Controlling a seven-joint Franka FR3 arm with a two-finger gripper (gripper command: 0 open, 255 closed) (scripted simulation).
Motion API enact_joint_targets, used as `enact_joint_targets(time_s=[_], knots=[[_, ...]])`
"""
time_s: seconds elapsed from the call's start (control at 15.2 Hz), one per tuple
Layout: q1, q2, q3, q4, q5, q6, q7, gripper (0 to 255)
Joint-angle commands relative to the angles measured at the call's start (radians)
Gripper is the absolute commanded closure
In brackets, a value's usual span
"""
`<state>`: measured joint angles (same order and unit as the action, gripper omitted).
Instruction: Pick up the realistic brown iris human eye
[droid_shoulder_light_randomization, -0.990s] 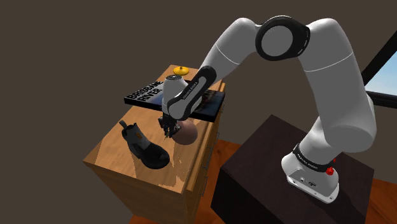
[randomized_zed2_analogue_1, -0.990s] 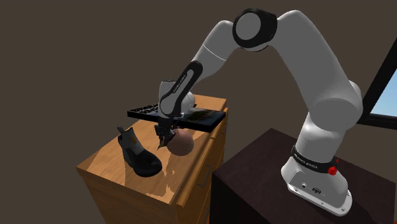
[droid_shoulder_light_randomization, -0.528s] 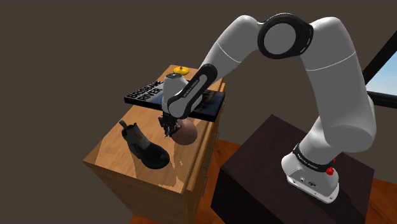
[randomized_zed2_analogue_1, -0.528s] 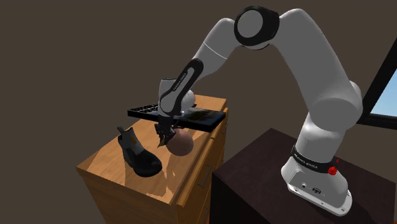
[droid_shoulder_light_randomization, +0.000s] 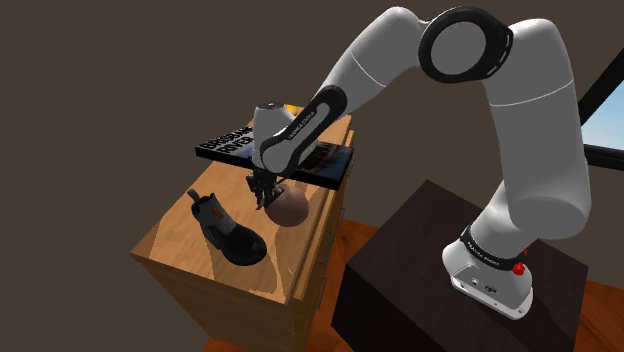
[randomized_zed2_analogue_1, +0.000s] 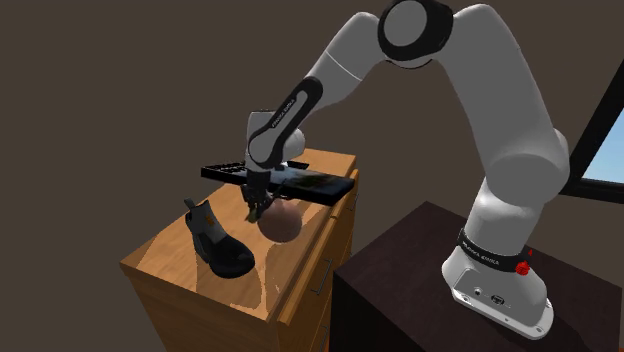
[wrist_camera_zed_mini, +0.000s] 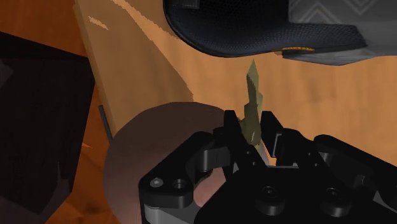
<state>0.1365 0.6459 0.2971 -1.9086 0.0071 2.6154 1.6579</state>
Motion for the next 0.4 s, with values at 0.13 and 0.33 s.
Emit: enact_joint_targets(time_s=[0.13, 0.33], knots=[[-0.013, -0.053, 0.01, -0.013, 0.009, -0.031, -0.002, 255], [-0.015, -0.065, 0.012, -0.014, 0.011, -0.041, -0.002, 255]])
